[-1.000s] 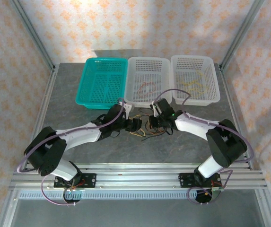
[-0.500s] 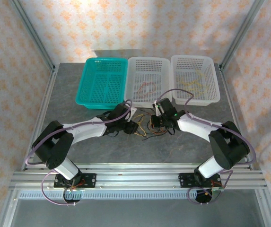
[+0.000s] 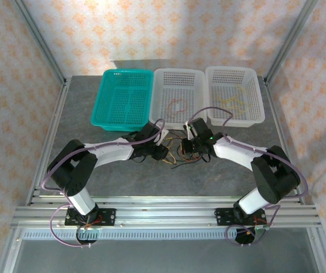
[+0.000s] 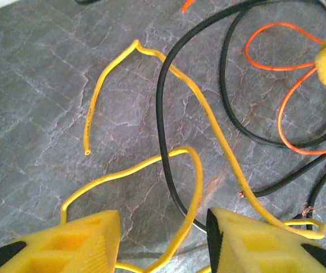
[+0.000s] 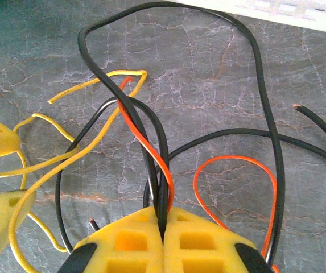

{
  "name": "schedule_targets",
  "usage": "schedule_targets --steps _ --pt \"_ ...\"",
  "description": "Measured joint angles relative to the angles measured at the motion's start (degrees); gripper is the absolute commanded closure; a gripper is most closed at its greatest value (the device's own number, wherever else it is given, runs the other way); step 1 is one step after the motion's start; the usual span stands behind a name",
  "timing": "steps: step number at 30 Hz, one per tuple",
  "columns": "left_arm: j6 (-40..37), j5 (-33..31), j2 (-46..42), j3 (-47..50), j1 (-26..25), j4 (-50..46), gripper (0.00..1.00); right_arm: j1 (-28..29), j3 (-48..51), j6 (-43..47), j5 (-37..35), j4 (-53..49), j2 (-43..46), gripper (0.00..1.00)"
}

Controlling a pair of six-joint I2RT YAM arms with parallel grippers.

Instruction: Untangle the cables

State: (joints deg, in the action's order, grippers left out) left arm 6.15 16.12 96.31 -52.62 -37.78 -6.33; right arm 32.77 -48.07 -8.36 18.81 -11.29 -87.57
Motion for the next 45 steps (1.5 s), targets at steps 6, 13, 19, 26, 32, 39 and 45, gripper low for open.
schedule_targets --steps 6,13,19,26,32,39,45 --pt "-1.4 0.2 0.0 -0.4 0.0 0.1 0.81 0.0 0.0 0.0 0.1 0.0 0.0 1.00" --pt "-1.5 2.2 -2.5 0.2 0.0 0.2 0.97 0.0 0.0 0.0 0.0 -0.1 0.0 1.00" --pt "-0.2 3.0 -9.9 2.8 0.0 0.5 0.99 0.0 0.0 0.0 0.0 -0.2 0.0 1.00" --pt "2.8 4.3 -18.9 5.4 0.1 2.3 1.00 0.0 0.2 -0.3 0.1 0.3 -0.4 1.00" --pt "7.6 7.0 -24.0 7.5 1.5 7.6 1.00 0.0 1.3 -0.8 0.5 1.2 -0.6 1.00" --pt "12.1 7.5 -30.4 7.6 3.0 10.5 1.00 0.0 3.1 -1.1 0.7 2.2 -0.7 1.00" --pt "14.0 6.5 -34.9 3.8 4.4 10.3 1.00 0.0 3.8 -1.3 0.7 2.8 -0.7 1.00"
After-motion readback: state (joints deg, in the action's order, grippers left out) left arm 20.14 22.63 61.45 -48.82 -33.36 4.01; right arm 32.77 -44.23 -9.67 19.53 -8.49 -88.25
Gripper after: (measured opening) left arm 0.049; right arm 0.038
